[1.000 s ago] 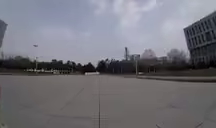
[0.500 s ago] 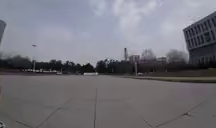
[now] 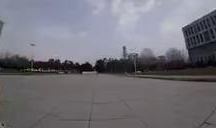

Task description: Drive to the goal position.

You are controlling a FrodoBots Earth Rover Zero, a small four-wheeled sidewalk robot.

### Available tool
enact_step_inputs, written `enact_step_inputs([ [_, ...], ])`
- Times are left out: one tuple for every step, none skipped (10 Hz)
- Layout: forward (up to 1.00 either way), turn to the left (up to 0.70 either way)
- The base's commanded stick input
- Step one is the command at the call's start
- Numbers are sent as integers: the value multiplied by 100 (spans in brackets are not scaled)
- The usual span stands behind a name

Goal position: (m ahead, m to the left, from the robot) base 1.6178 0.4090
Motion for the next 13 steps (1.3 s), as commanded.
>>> enact_step_inputs([
  [85, 0],
  [85, 0],
  [85, 0],
  [85, 0],
  [85, 0],
  [85, 0],
  [85, 0],
  [85, 0],
  [85, 0],
  [85, 0],
  [85, 0],
  [85, 0],
  [85, 0],
])
